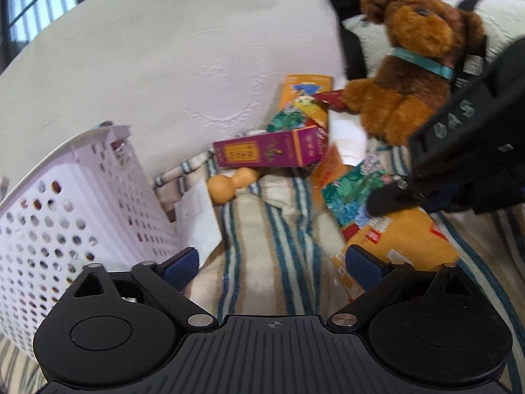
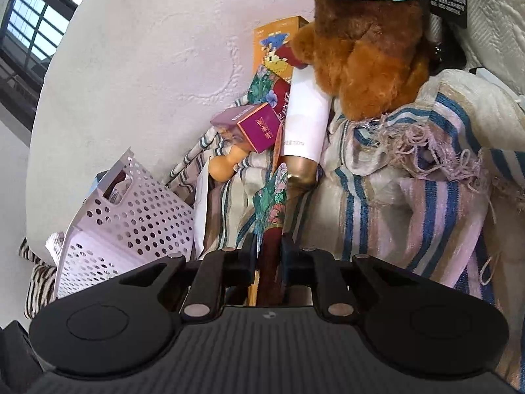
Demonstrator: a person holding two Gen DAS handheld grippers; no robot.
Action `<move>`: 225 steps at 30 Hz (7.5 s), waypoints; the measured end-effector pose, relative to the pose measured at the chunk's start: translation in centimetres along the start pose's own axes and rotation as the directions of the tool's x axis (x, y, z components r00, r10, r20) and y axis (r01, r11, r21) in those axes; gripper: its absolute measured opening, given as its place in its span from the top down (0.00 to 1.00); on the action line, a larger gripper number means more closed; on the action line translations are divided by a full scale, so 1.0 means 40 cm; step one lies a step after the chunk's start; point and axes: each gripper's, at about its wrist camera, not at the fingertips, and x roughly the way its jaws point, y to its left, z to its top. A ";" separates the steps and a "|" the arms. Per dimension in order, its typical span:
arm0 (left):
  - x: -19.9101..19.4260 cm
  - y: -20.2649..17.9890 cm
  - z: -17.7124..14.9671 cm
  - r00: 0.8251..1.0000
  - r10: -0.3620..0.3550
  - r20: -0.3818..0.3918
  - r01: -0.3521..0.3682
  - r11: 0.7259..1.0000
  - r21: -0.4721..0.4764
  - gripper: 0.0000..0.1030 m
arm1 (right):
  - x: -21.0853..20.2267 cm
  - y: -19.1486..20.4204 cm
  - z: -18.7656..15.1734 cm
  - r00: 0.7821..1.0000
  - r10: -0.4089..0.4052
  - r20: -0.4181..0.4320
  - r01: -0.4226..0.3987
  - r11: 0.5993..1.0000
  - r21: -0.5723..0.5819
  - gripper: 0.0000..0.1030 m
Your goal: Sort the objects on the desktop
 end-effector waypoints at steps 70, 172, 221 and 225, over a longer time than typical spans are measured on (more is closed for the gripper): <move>-0.096 0.043 0.033 0.952 -0.279 0.125 0.283 0.959 -0.016 1.00 | -0.038 0.064 -0.017 0.991 0.083 0.101 -0.082 0.996 -0.015 0.92; -0.073 0.020 -0.043 0.924 -0.382 -0.028 0.375 0.887 0.269 0.24 | 0.129 0.022 0.052 0.953 0.115 -0.280 -0.107 0.993 0.045 0.29; -0.237 0.424 0.172 0.962 0.159 0.223 -0.168 0.986 0.022 0.87 | 0.035 0.620 0.076 0.935 0.353 -0.026 -0.343 0.887 -0.308 0.90; -0.177 0.499 0.140 0.969 0.213 0.124 -0.213 0.977 -0.009 0.87 | 0.124 0.668 0.047 0.947 0.315 -0.054 -0.314 0.882 -0.352 0.89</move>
